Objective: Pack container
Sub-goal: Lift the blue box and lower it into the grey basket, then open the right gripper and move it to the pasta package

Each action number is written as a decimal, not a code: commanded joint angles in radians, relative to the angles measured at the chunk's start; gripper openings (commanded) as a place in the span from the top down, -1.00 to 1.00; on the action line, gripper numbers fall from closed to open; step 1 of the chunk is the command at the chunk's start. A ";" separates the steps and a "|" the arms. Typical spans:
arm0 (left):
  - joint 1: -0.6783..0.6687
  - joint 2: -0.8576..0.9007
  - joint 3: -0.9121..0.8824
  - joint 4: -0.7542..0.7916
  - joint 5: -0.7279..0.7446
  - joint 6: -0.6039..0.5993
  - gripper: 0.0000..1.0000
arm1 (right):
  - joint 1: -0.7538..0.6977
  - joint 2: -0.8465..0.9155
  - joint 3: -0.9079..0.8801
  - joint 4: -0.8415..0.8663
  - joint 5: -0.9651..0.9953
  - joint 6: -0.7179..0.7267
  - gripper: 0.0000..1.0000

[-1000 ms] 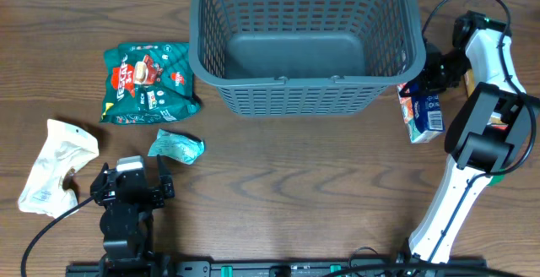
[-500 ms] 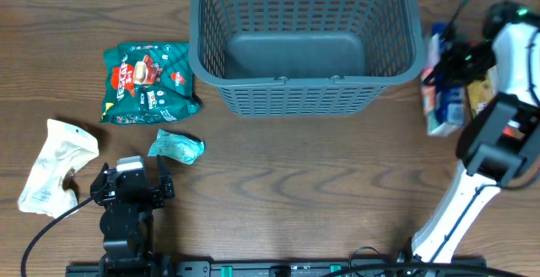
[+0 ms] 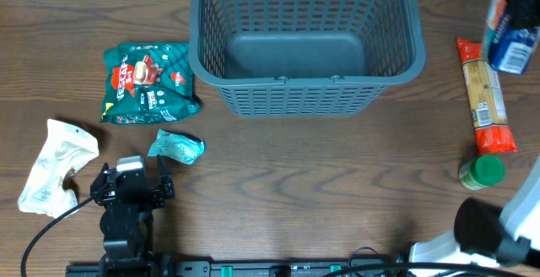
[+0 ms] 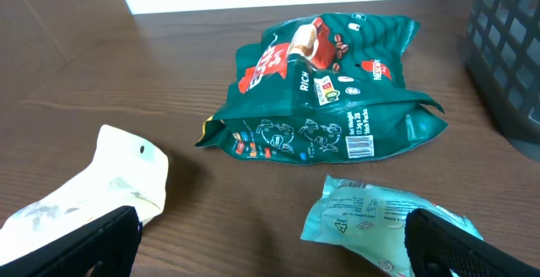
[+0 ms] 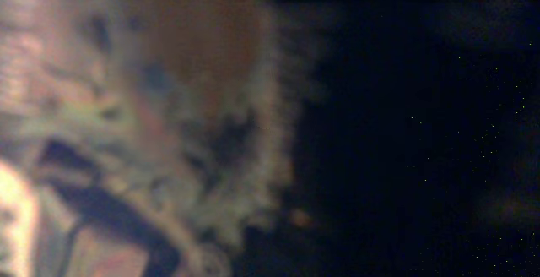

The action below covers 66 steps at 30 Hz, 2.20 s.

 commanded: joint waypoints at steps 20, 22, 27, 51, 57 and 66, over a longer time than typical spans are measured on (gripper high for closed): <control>-0.004 -0.007 -0.020 -0.005 -0.004 0.017 -0.97 | 0.555 0.198 0.002 -0.086 -0.173 -0.660 0.98; -0.004 -0.007 -0.020 -0.005 -0.004 0.017 -0.96 | 0.555 0.254 0.002 -0.130 -0.185 -0.684 0.98; -0.004 -0.007 -0.020 -0.005 -0.004 0.017 -0.97 | 0.552 0.369 0.002 -0.209 -0.185 -0.725 0.98; -0.004 -0.007 -0.020 -0.005 -0.004 0.017 -0.97 | 0.520 0.425 0.004 -0.187 -0.219 -0.559 -0.99; -0.004 -0.007 -0.020 -0.005 -0.004 0.017 -0.97 | 0.472 0.288 0.005 -0.063 0.014 -0.251 -0.99; -0.004 -0.007 -0.020 -0.005 -0.004 0.017 -0.97 | 0.246 0.031 0.005 -0.084 0.579 0.120 -0.99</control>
